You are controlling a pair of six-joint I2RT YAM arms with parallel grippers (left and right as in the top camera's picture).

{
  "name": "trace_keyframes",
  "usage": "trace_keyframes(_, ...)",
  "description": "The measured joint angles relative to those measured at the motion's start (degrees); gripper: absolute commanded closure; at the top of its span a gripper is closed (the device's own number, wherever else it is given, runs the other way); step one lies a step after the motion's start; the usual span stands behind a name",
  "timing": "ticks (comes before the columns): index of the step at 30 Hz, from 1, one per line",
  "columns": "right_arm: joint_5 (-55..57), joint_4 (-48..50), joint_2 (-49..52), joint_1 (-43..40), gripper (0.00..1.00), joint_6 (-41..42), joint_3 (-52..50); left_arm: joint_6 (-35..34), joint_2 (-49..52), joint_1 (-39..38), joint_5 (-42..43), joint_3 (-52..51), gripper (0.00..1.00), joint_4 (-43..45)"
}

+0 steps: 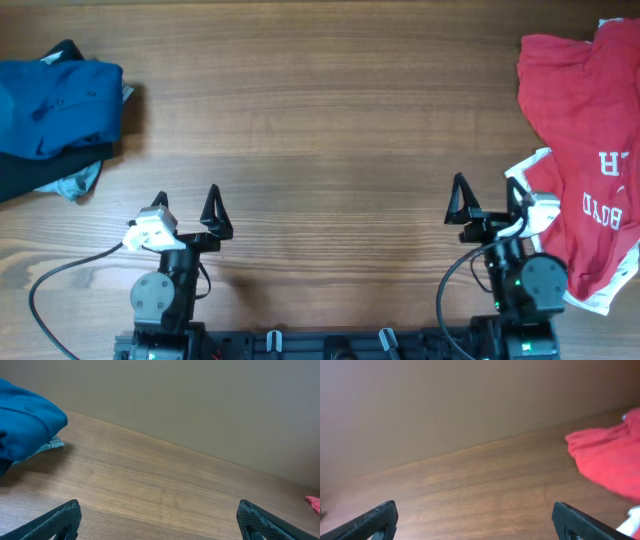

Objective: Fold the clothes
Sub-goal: 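Reach the right gripper to the red t-shirt edge and grasp it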

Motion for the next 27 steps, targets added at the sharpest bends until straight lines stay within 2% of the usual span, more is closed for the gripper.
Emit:
trace_keyframes(4, 1.90, -11.43, 11.21, 0.00, 0.00, -4.90, 12.55, 0.00, 6.91, 0.00, 1.01, 6.21, 0.00, -0.28)
trace_keyframes(7, 3.67, -18.36, 23.23, 0.00, 0.00, -8.72, 23.06, 0.00, 17.55, 0.00, 1.03, 13.97, 0.00, -0.37)
trace_keyframes(11, 6.56, -30.62, 39.19, 0.00, 0.00, -11.89, 35.50, 0.00, 31.67, 0.00, 1.05, 22.91, 0.00, -4.72)
trace_keyframes(14, 7.15, -33.46, 50.38, 0.00, 0.00, -13.51, 41.90, 0.00, 39.93, 0.00, 1.33, 28.87, 0.00, -8.79)
trace_keyframes(20, 7.10, -33.66, 61.70, -1.79, 0.00, -13.64, 44.09, 0.00, 47.21, 0.00, 4.55, 33.00, 0.00, -9.75)
trace_keyframes(22, 7.10, -33.75, 63.78, -6.05, 0.00, -12.59, 44.11, 0.00, 47.69, 0.00, 4.94, 33.00, 0.00, -9.33)
trace_keyframes(27, 7.39, -33.75, 69.51, -20.44, 0.11, -11.72, 44.17, 0.00, 48.39, 0.00, 5.14, 33.07, 0.00, -8.92)
